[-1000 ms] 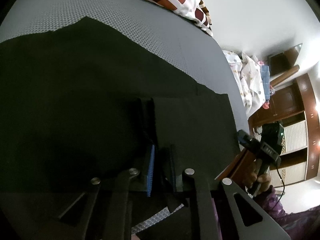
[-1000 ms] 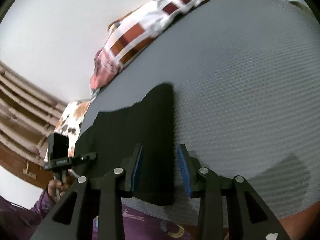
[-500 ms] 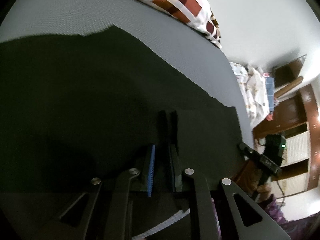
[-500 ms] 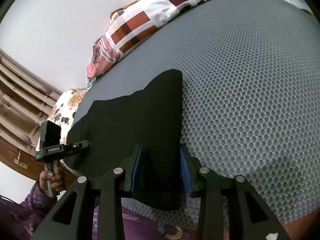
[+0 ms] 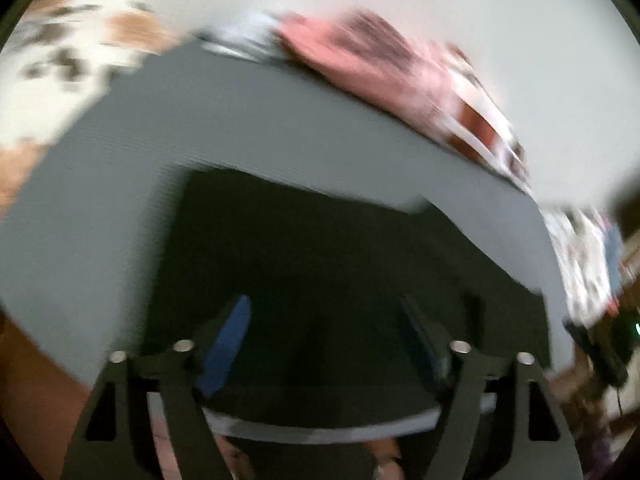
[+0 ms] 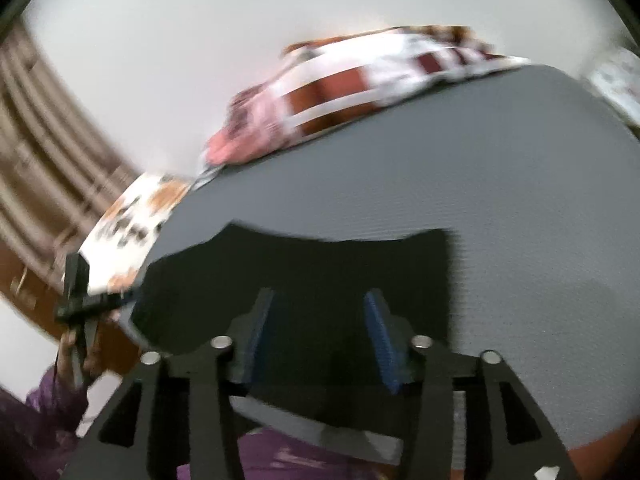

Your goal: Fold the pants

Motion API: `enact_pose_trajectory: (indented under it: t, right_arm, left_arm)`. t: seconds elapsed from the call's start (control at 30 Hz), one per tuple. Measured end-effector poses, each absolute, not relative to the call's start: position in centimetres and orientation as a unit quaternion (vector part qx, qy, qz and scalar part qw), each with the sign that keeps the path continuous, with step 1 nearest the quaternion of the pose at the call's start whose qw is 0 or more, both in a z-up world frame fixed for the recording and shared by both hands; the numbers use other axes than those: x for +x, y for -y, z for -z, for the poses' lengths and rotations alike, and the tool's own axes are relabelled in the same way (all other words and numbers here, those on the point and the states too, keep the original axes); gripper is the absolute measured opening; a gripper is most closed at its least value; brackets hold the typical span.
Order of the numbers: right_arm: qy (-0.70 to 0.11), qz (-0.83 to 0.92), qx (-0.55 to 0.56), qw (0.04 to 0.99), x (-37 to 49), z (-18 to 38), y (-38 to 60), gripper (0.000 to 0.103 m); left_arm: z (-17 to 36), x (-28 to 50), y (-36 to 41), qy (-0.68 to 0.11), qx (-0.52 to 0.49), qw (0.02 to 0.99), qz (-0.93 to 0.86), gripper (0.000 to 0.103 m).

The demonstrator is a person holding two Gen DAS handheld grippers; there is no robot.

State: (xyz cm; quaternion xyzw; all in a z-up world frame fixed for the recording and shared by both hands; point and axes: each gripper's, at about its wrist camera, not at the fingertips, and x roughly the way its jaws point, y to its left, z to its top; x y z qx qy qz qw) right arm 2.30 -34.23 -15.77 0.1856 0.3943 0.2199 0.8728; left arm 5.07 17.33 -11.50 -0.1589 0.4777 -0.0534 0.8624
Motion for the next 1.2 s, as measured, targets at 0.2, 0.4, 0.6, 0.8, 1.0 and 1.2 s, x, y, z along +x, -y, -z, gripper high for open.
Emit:
enact_pose_trajectory:
  t: [0.2,0.4,0.6,0.8,1.0,1.2]
  right_arm:
    - [-0.423,-0.296,0.164,0.841,3.2,16.5,26.5,0.058]
    - [-0.457,-0.325,0.169,0.811,3.5,17.7,21.8,0.059]
    - [-0.473,-0.322,0.161,0.804,3.7,17.6,20.5,0.063]
    - [-0.47,-0.333,0.216,0.788,5.1,17.5,19.5,0.067]
    - [-0.466,-0.396,0.221,0.76,6.9,16.8,14.6,0.068]
    - [-0.463,-0.463,0.218,0.724,7.4,16.6,9.3,0.069]
  left_arm:
    - [14.6,5.8,-26.2,-0.525,-0.199,0.824,0.077,0.077]
    - [17.3,8.5,-25.2,-0.554,-0.15,0.809,0.13,0.077]
    - [17.6,10.2,-24.4,-0.527,-0.129,0.822,0.173,0.072]
    - [17.7,10.7,-22.6,-0.537,-0.113,0.815,0.187,0.037]
    - [15.5,8.9,-23.4,-0.496,-0.194,0.824,0.194,0.019]
    - [11.6,6.9,-20.8,-0.455,-0.269,0.816,0.233,0.018]
